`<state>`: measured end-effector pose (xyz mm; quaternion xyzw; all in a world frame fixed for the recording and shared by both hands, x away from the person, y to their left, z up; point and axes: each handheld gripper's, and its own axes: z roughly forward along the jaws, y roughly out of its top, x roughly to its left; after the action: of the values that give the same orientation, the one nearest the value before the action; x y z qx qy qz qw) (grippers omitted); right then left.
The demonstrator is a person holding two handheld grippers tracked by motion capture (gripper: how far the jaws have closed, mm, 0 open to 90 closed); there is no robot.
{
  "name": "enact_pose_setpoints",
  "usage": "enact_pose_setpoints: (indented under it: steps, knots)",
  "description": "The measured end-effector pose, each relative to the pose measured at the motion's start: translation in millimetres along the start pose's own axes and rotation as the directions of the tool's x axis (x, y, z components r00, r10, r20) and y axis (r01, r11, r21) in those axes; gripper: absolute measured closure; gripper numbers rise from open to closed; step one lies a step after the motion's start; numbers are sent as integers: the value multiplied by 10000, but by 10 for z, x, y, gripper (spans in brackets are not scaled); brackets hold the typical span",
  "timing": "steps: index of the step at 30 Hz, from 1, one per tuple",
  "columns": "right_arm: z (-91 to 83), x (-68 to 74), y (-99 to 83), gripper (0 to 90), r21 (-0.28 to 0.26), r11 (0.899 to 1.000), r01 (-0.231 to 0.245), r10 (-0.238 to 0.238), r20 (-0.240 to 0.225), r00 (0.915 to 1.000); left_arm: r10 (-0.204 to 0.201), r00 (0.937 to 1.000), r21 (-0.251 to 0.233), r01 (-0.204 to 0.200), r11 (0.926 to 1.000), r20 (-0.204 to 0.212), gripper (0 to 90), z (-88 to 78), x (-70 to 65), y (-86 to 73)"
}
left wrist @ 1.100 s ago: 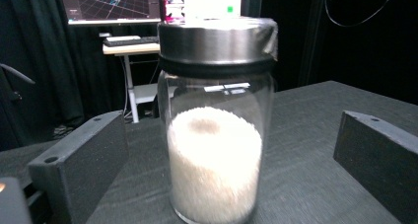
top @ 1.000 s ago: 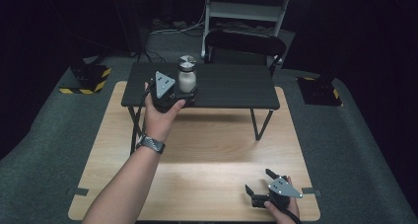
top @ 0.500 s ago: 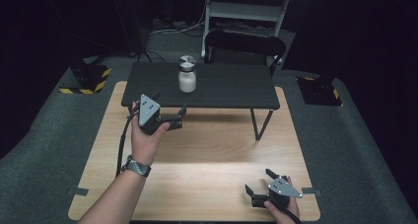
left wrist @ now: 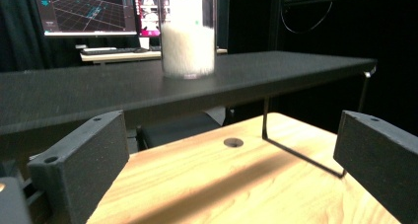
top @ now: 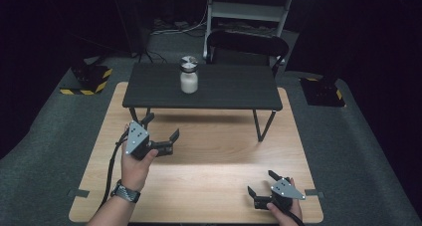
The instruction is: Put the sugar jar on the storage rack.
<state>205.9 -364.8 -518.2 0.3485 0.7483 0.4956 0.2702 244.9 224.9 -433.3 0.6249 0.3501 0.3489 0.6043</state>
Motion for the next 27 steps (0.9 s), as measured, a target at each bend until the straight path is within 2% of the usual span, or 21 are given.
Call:
enact_pose_setpoints:
  steps: [3, 9, 14, 18, 22, 27]
  knots:
    - [2, -2, 1, 6, 1, 10000, 17, -17, -18, 10000, 12, 9999, -14, -12, 10000, -153, 5, -87, -29, -123]
    - [0, 2, -1, 6, -7, 10000, 26, -26, -8, 10000, -135, 9999, 251, 136, 9996, -74, 5, -234, -32, -349]
    - [0, -1, -2, 6, -14, 10000, 13, -13, -21, 10000, -211, 9998, 560, 211, 9982, -6, 5, -354, -18, -506]
    - [0, -2, -3, 6, -20, 10000, 12, -12, -26, 10000, -145, 9998, 867, 155, 9961, -120, 5, -460, -33, -651]
    - [-1, -3, -5, 6, -33, 10000, 4, -4, -29, 10000, -527, 9983, 1196, 554, 9913, -252, 5, -559, -34, -797]
    - [-1, -3, -8, 6, -50, 10000, -13, 13, -19, 10000, -690, 9971, 1558, 734, 9851, -335, 5, -652, -26, -896]
